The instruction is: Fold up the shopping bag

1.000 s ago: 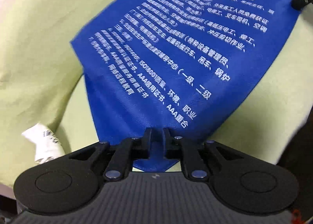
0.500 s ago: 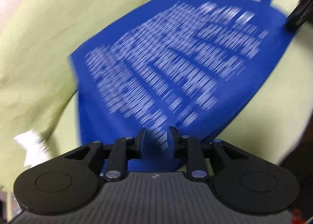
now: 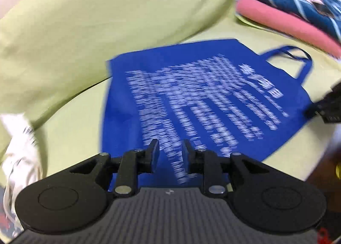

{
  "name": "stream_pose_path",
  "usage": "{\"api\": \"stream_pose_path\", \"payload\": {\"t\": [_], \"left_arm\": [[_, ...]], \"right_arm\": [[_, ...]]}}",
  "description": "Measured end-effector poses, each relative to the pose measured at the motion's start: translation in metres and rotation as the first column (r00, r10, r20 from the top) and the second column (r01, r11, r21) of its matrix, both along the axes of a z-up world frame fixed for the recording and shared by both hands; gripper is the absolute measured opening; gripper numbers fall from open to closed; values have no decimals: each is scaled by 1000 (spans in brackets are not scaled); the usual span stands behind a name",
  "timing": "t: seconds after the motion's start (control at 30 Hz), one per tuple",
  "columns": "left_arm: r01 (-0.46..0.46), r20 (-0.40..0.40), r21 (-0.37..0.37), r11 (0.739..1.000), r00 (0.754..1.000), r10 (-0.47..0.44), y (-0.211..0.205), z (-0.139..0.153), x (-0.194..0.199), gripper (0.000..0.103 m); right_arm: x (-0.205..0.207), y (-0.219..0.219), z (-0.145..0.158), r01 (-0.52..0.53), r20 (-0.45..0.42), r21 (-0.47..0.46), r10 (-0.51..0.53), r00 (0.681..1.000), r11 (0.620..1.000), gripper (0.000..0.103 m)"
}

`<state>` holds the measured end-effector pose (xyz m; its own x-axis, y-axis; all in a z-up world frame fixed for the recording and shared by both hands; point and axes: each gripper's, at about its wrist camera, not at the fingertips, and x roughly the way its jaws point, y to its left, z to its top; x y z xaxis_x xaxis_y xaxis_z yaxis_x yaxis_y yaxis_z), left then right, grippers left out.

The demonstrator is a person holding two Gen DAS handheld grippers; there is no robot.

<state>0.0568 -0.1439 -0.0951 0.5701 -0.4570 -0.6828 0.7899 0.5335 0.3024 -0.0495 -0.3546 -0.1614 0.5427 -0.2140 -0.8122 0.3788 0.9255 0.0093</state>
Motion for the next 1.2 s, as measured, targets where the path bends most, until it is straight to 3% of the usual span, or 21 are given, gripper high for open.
{"api": "stream_pose_path", "payload": {"t": [0.1,0.2,0.27,0.4,0.47,0.67,0.8,1.2], "left_arm": [[-41,-60,56,998,997,44,-5,-26,7,30],[-115,-43,87,990,992,119,6,-46,14,42],[-156,-27,83,984,987,158,17,-45,17,51],[-193,-25,112,975,980,197,21,-39,17,49],[-174,-18,117,978,984,177,19,-31,6,41],[-65,-55,67,996,996,68,-5,-17,-29,44],[-78,-90,110,991,992,88,-34,-32,-27,44],[-88,-125,129,988,987,104,-42,-44,-18,45]], "right_arm": [[-4,-1,-1,1,17,11,-1,1000,1000,9],[-7,-6,-2,-2,29,23,2,1000,1000,9],[-7,-8,-2,-4,34,29,3,999,1000,9],[-7,-9,-3,8,43,34,-10,999,999,9],[-7,-9,-3,14,50,30,-15,999,999,9],[-11,-7,-4,36,79,31,-38,996,999,9],[-14,-5,-5,42,95,27,-45,994,999,9],[-15,-5,-6,46,106,28,-49,993,999,9]]}}
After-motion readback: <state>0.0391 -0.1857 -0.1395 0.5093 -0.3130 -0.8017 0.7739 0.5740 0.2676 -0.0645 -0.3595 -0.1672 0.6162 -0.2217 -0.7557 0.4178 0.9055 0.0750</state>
